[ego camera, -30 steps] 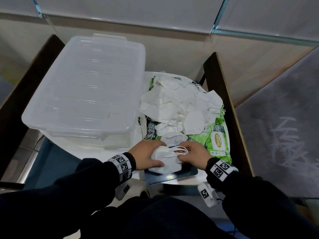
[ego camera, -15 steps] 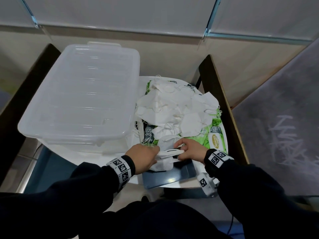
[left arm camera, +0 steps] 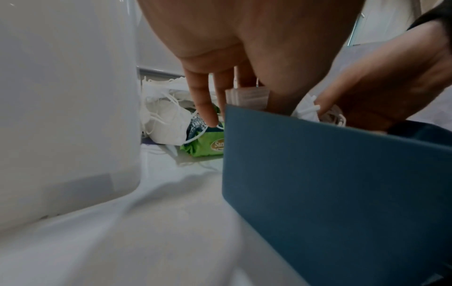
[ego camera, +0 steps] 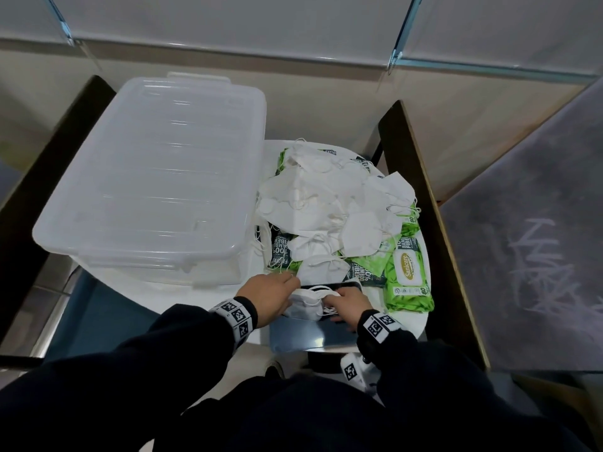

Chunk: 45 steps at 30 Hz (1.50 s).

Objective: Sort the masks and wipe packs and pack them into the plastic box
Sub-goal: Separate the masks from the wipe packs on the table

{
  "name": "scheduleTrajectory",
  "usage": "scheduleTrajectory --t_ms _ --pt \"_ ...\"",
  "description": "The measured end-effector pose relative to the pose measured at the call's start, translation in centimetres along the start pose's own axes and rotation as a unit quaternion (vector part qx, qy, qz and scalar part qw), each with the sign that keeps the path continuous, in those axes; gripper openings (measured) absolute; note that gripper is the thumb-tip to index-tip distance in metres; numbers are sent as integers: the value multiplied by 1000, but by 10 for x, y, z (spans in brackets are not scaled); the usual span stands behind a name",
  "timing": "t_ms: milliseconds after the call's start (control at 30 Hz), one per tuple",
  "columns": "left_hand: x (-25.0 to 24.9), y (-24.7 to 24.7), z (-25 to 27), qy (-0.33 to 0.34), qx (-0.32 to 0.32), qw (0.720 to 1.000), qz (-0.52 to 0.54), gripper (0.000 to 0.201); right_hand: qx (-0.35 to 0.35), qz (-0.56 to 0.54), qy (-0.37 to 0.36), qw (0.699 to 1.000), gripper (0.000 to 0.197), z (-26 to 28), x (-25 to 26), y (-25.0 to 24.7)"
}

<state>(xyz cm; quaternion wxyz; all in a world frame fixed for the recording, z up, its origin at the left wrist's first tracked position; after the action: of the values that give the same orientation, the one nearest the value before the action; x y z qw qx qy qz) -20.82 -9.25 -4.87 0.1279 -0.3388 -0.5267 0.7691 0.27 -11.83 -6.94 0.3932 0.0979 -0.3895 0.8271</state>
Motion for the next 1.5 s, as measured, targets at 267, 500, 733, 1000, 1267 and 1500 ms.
scheduleTrajectory --t_ms 267,500,733,1000,1267,1500 --pt "5 -3 -11 66 -36 997 -2 42 -50 57 -38 996 17 8 1 -19" --pt "4 -12 -10 46 -66 997 -10 42 -86 -73 -36 993 8 1 -1 -54" --pt "-16 -42 -42 12 -80 994 76 30 -113 -181 40 976 7 -16 -31 -98" --pt "-47 -55 -132 -13 74 997 -31 37 -100 -257 58 960 10 -42 -46 -114" --pt "-56 -55 -159 -73 137 984 -82 27 -105 -268 18 957 53 -82 -12 -138" --pt "-42 -90 -150 -186 23 977 104 31 -78 -154 -7 985 21 -111 -22 -141"
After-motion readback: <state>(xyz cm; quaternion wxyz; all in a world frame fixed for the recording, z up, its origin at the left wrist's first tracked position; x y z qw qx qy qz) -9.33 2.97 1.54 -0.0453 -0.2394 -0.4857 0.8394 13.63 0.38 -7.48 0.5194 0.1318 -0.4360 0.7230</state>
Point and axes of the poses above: each hand's wrist, its own z-axis away from the middle knuckle, its own y-axis out of the palm, x = y × z, the point moved 3 cm from there along -z, towards the middle knuckle, and after that the axes turned 8 degrees about z, right-handed, at the moved point
